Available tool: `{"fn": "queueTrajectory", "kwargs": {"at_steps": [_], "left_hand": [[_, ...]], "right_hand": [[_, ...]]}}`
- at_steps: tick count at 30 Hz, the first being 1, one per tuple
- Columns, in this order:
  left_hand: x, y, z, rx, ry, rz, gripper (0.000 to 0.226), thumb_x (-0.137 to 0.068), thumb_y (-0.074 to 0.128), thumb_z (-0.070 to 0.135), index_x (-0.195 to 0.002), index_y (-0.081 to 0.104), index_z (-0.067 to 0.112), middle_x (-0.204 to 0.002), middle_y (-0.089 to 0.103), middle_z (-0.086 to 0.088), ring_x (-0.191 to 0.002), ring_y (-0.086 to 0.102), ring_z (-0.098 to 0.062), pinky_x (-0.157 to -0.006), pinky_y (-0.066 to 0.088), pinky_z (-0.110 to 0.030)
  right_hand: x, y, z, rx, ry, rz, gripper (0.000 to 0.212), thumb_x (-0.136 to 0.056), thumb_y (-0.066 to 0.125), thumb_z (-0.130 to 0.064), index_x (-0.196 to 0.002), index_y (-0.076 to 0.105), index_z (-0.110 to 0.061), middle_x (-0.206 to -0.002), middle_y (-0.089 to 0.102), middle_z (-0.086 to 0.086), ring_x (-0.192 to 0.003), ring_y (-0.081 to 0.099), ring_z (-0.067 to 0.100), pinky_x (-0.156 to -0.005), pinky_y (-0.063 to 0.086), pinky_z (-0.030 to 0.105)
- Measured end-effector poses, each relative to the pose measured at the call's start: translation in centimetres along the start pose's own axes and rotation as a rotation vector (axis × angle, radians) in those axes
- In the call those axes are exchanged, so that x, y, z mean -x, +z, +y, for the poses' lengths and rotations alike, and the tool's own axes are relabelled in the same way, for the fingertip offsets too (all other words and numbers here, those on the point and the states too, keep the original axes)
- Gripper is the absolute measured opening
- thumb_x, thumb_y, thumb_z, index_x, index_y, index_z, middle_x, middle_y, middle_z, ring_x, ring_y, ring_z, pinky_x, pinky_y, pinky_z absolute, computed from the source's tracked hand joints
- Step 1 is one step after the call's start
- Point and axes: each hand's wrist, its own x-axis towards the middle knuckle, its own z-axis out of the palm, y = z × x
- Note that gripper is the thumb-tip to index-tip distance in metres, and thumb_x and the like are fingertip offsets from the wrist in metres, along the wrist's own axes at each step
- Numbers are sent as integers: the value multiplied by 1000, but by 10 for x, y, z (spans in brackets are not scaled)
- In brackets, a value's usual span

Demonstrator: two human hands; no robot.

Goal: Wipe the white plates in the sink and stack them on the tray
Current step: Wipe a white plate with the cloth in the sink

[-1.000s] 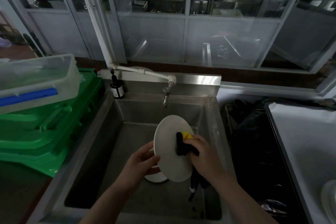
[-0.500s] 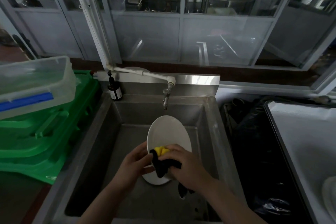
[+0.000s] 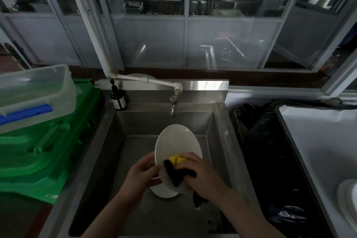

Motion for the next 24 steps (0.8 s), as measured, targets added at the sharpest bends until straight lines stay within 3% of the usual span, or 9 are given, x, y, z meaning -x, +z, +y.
{"fn": "queueTrajectory", "kwargs": {"at_steps": [5, 7, 9, 11, 14, 20, 24], "left_hand": [[4, 1, -2, -40, -26, 52, 34, -96, 57, 1, -120, 65, 22, -104, 77, -8, -90, 74, -21, -74, 61, -34], [6, 3, -3, -33, -23, 51, 34, -93, 63, 2, -121, 65, 21, -104, 77, -8, -89, 74, -20, -71, 61, -32], [9, 5, -4, -17, -22, 58, 38, -86, 71, 7, -121, 65, 20, -103, 77, -7, -87, 74, -19, -69, 61, -31], [12, 6, -5, -10, -31, 59, 34, -90, 68, 3, -120, 65, 20, -101, 77, -7, -86, 74, -20, -70, 62, -33], [18, 12, -5, -5, -40, 67, 33, -94, 57, -2, -118, 65, 20, -98, 77, -6, -84, 74, -20, -69, 62, -32], [31, 21, -9, 5, -49, 98, 34, -94, 58, 0, -122, 64, 18, -103, 77, -9, -89, 75, -24, -69, 61, -33], [40, 30, -12, 35, -38, 109, 37, -93, 58, -3, -124, 64, 17, -105, 76, -10, -92, 74, -27, -69, 61, -36]], "right_hand": [[4, -16, 9, 110, 29, 45, 42, -84, 61, 2, -114, 72, -25, -129, 44, -27, -114, 39, -14, -92, 29, -2], [6, -21, 14, 128, 65, 42, 42, -85, 61, 2, -114, 71, -26, -129, 43, -27, -116, 42, -9, -96, 36, 6], [8, -25, 19, 165, 71, 60, 40, -85, 64, -1, -113, 71, -29, -128, 42, -30, -118, 50, 1, -96, 47, 22], [9, -28, 24, 205, 56, 58, 37, -86, 65, -4, -112, 70, -29, -127, 43, -30, -116, 54, 7, -92, 50, 29], [12, -33, 33, 279, 36, 19, 36, -86, 66, -7, -115, 69, -29, -135, 49, -18, -116, 57, 13, -91, 52, 35], [18, -46, 43, 410, 29, -28, 35, -87, 62, -4, -117, 70, -20, -133, 55, 0, -115, 58, 23, -91, 51, 35], [20, -45, 51, 556, 68, -28, 32, -91, 47, -28, -121, 58, -32, -129, 50, -4, -106, 59, 27, -81, 54, 42]]}}
